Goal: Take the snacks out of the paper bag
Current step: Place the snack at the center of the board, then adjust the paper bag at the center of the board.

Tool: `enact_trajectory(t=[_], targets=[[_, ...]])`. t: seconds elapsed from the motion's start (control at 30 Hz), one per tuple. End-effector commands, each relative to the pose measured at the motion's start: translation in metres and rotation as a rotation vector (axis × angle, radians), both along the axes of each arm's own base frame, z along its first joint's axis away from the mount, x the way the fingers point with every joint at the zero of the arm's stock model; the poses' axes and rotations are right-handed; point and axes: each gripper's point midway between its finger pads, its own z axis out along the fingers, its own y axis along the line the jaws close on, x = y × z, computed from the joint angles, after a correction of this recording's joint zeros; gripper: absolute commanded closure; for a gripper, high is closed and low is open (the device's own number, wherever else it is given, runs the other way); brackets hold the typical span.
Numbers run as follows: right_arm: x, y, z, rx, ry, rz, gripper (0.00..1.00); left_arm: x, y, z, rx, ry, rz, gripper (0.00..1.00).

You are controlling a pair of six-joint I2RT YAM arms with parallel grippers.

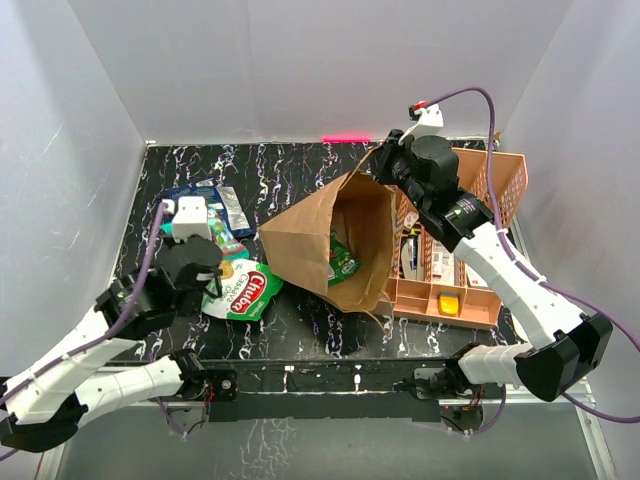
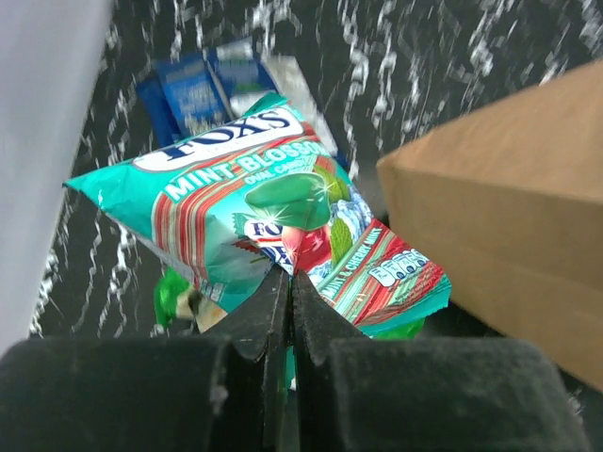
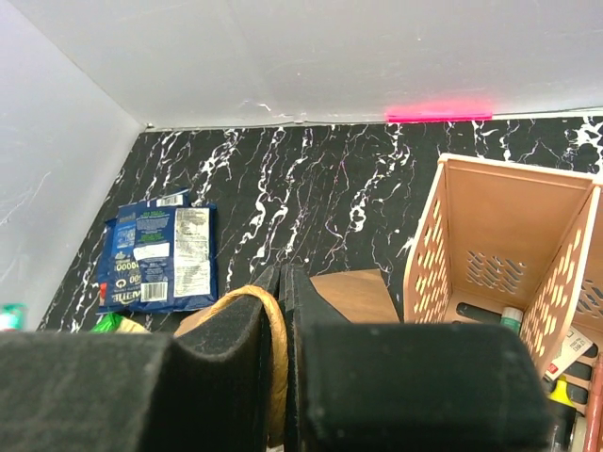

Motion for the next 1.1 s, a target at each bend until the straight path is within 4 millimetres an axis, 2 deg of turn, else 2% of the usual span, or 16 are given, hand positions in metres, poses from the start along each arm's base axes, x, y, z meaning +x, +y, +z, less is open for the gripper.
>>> enact_trajectory(t=[0.0,0.13,0.23,0.3,0.43,0.57,0.6,0.7,0.77,0.83,0.97,1.07], targets=[[-0.003,-0.007,0.029,0.052,-0.081,-0.013,0.92,-0.002,-0.01,-0.049,-0.122,0.033,0.031,1.0],[-0.004,0.002,0.035,0.078,-0.084,0.036,0.92,-0.003,-0.044,-0.103,-0.197,0.111,-0.067,1.0],[-0.011,0.025,0.041,0.106,-0.1,0.167,0.92,0.0,-0.06,-0.137,-0.21,0.142,-0.1,1.0],[-0.02,0.047,0.047,0.116,-0.117,0.305,0.92,-0.002,-0.059,-0.168,-0.181,0.181,-0.091,1.0],[-0.031,0.076,0.064,0.139,-0.146,0.486,0.93,-0.01,-0.062,-0.207,-0.2,0.266,-0.058,1.0],[-0.014,0.082,0.089,0.115,-0.212,0.476,0.92,-0.021,-0.05,-0.248,-0.187,0.365,0.051,1.0],[-0.006,0.081,0.096,0.103,-0.235,0.456,0.92,-0.024,-0.049,-0.255,-0.179,0.387,0.064,0.92],[0.021,0.076,0.119,0.04,-0.31,0.367,0.92,-0.027,-0.056,-0.263,-0.171,0.444,0.054,0.72],[0.038,0.074,0.132,-0.014,-0.354,0.327,0.92,-0.027,-0.06,-0.26,-0.178,0.454,0.052,0.58],[0.054,0.071,0.143,-0.071,-0.396,0.295,0.93,-0.026,-0.062,-0.253,-0.191,0.45,0.047,0.48],[0.068,0.069,0.162,-0.131,-0.462,0.289,0.93,-0.024,-0.064,-0.238,-0.217,0.426,0.03,0.38],[0.064,0.08,0.154,-0.154,-0.468,0.367,0.93,-0.024,-0.064,-0.222,-0.235,0.407,0.019,0.35]])
